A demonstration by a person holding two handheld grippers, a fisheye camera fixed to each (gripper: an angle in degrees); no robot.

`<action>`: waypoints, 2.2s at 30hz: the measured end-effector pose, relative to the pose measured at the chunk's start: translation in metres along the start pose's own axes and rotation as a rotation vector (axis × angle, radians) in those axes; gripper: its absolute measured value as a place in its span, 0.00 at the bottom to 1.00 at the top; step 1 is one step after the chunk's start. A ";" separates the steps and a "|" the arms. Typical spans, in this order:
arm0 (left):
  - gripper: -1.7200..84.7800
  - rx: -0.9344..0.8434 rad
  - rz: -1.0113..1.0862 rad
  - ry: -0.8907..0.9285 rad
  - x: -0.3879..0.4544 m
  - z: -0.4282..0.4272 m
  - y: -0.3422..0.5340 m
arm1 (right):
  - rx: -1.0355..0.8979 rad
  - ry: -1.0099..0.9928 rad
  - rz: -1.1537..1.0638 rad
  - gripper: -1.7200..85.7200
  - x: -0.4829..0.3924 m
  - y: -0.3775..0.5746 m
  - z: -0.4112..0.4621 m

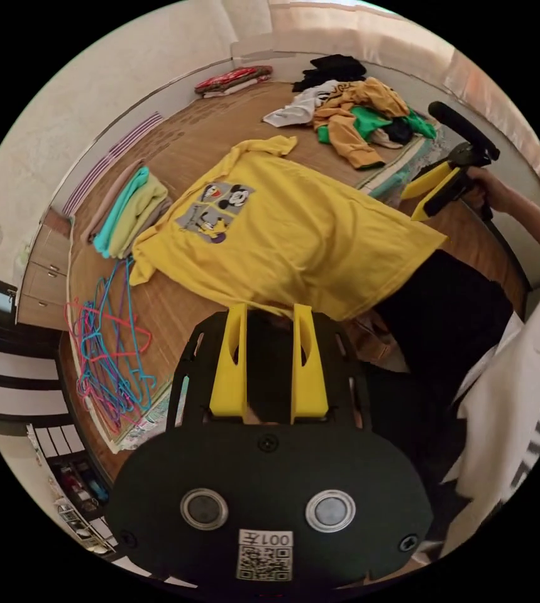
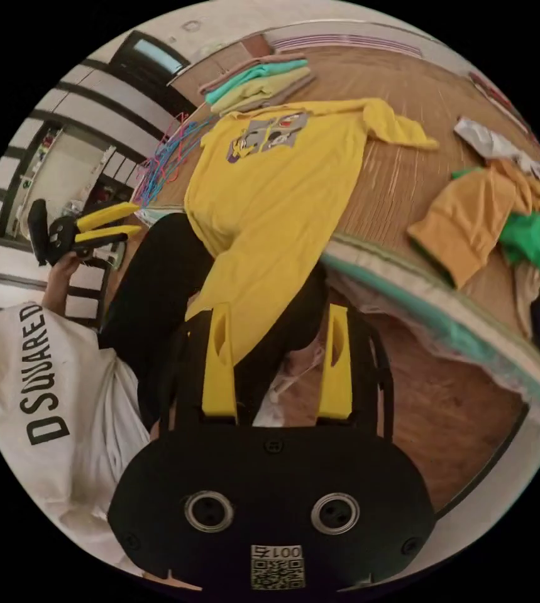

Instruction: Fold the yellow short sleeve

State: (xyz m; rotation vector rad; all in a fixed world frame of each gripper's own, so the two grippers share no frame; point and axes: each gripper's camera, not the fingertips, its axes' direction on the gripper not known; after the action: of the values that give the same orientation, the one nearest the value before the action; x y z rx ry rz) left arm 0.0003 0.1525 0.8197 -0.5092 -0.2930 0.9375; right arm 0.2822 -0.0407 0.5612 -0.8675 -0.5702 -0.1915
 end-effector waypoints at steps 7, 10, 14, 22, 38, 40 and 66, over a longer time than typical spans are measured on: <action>0.15 -0.011 0.054 -0.057 0.054 0.000 0.029 | 0.151 -0.207 0.091 0.09 0.014 0.048 0.018; 0.15 0.010 0.021 0.033 0.058 -0.002 0.048 | 0.247 -0.229 0.062 0.05 0.009 0.058 0.004; 0.19 0.113 0.047 0.186 0.071 -0.001 0.068 | 0.392 -0.394 -0.018 0.03 -0.005 0.047 -0.027; 0.22 0.281 -0.227 -0.047 0.082 0.005 0.053 | 0.443 -0.237 -0.179 0.03 -0.094 0.009 -0.059; 0.09 0.448 -0.600 -0.477 0.068 -0.020 0.142 | 0.674 -0.154 -0.148 0.03 -0.131 0.049 -0.115; 0.07 0.463 -0.598 -0.511 0.063 -0.030 0.158 | 0.677 -0.175 -0.158 0.03 -0.132 0.054 -0.115; 0.02 0.132 0.070 0.359 0.027 -0.084 0.369 | 0.053 -0.193 -0.045 0.02 -0.063 0.239 0.042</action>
State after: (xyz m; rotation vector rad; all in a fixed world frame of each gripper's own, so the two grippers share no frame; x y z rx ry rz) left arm -0.2016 0.3299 0.5513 -0.5575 0.1112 0.9077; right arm 0.3049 0.1402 0.3888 -0.8268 -0.7720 -0.1338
